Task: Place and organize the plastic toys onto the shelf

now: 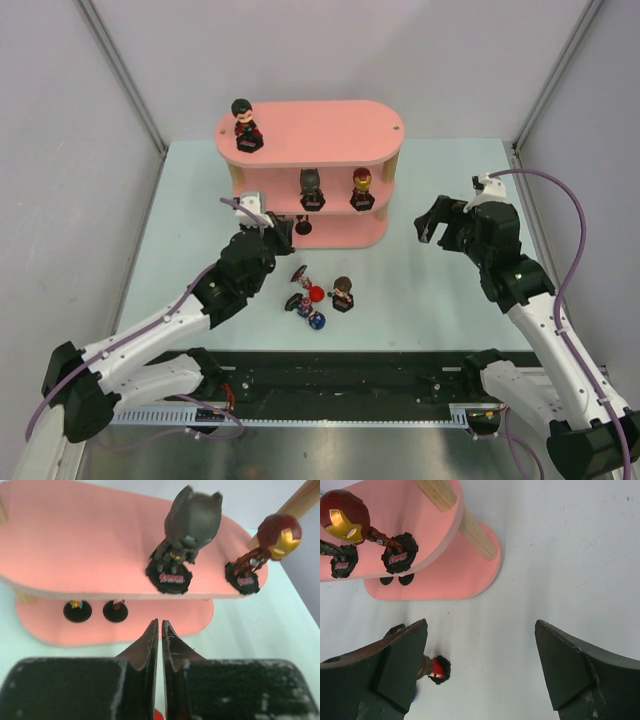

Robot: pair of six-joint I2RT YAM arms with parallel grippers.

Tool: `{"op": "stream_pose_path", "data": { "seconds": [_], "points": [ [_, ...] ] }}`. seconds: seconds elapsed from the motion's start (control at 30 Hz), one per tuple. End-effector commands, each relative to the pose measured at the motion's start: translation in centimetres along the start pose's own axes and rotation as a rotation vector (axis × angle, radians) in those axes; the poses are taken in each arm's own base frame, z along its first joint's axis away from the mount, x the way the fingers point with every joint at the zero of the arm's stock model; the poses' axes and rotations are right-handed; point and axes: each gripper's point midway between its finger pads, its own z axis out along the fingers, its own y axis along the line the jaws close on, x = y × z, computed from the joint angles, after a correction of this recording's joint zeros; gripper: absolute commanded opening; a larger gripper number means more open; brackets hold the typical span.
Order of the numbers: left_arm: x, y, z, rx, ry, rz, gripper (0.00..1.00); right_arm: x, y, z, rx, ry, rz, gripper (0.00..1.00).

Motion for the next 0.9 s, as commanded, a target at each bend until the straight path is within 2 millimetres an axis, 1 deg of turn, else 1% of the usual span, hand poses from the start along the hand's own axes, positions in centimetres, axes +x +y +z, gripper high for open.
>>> {"op": "stream_pose_path", "data": {
  "seconds": [0.0, 0.03, 0.07, 0.1, 0.13, 0.17, 0.2, 0.23, 0.27, 0.3, 0.37, 0.4, 0.43, 0.5, 0.57, 0.6, 0.63, 0.67, 0.7, 0.73, 0.77, 0.83, 0.87],
  "points": [
    [2.5, 1.4, -2.1, -0.003, 0.109, 0.036, 0.13, -1.6, 0.9, -0.1, -0.03, -0.039, 0.005, 0.94],
    [3.0, 1.4, -2.4, 0.011, 0.127, 0.04, 0.19, -1.5, 0.9, 0.0, -0.031, -0.035, 0.003, 0.94],
    [2.7, 1.2, -2.8, 0.035, 0.12, 0.031, 0.21, -1.5, 0.9, 0.0, -0.033, -0.034, 0.005, 0.94],
    [4.0, 1.4, -3.2, 0.057, 0.152, 0.045, 0.25, -1.4, 0.9, 0.1, -0.033, -0.028, 0.005, 0.94],
    [4.6, 0.4, -3.7, 0.129, 0.171, 0.042, 0.32, -1.4, 1.0, 0.1, -0.037, -0.028, 0.008, 0.94],
    [5.1, -0.1, -4.1, 0.175, 0.18, 0.048, 0.36, -1.2, 1.0, 0.2, -0.039, -0.022, 0.008, 0.94],
    [6.1, -0.2, -4.6, 0.214, 0.194, 0.049, 0.41, -1.3, 1.1, 0.2, -0.043, -0.022, 0.009, 0.94],
    [6.4, -1.9, -5.3, 0.33, 0.2, 0.04, 0.6, -1.2, 1.1, 0.2, -0.043, -0.019, 0.008, 0.94],
    [6.8, -2.3, -5.6, 0.373, 0.204, 0.058, 0.65, -1.2, 1.1, 0.2, -0.042, -0.018, 0.01, 0.94],
    [7.6, -2.3, -6.0, 0.398, 0.216, 0.058, 0.67, -1.2, 1.2, 0.1, -0.043, -0.02, 0.01, 0.94],
    [8.1, -3.3, -6.8, 0.468, 0.22, 0.063, 0.76, -1.1, 1.1, 0.1, -0.041, -0.018, 0.01, 0.94],
    [8.5, -3.2, -6.9, 0.47, 0.225, 0.068, 0.81, -1.1, 1.0, 0.0, -0.039, -0.017, 0.01, 0.94],
    [8.7, -3.2, -6.9, 0.473, 0.227, 0.077, 0.89, -1.0, 1.0, -0.1, -0.039, -0.014, 0.01, 0.94],
    [8.9, -3.3, -6.9, 0.458, 0.226, 0.088, 0.94, -1.0, 0.9, -0.3, -0.036, -0.012, 0.01, 0.94],
    [9.5, -3.7, -6.9, 0.451, 0.24, 0.11, 0.98, -0.9, 0.8, -0.4, -0.03, -0.013, 0.013, 0.94],
    [9.2, -3.7, -6.6, 0.426, 0.228, 0.113, 1.0, -0.8, 0.7, -0.4, -0.026, -0.01, 0.013, 0.94],
    [9.7, -3.7, -6.3, 0.407, 0.241, 0.123, 1.0, -1.0, 0.8, -0.5, -0.029, -0.015, 0.013, 0.94],
    [10.0, -4.2, -6.4, 0.411, 0.246, 0.13, 1.0, -1.0, 0.8, -0.6, -0.031, -0.016, 0.013, 0.94],
    [9.5, -4.3, -6.0, 0.379, 0.227, 0.132, 1.0, -1.0, 0.8, -0.6, -0.032, -0.019, 0.017, 0.94],
    [9.6, -4.6, -5.9, 0.367, 0.226, 0.129, 1.0, -0.9, 0.8, -0.6, -0.034, -0.019, 0.017, 0.94],
    [10.3, -5.3, -5.9, 0.367, 0.243, 0.139, 1.0, -1.0, 0.9, -0.7, -0.04, -0.023, 0.017, 0.94],
    [10.7, -5.4, -5.5, 0.318, 0.245, 0.132, 1.0, -1.0, 1.0, -0.7, -0.043, -0.022, 0.021, 0.94],
    [11.2, -5.9, -5.5, 0.306, 0.253, 0.138, 1.0, -0.9, 1.0, -0.8, -0.043, -0.022, 0.024, 0.94]
  ]
}}
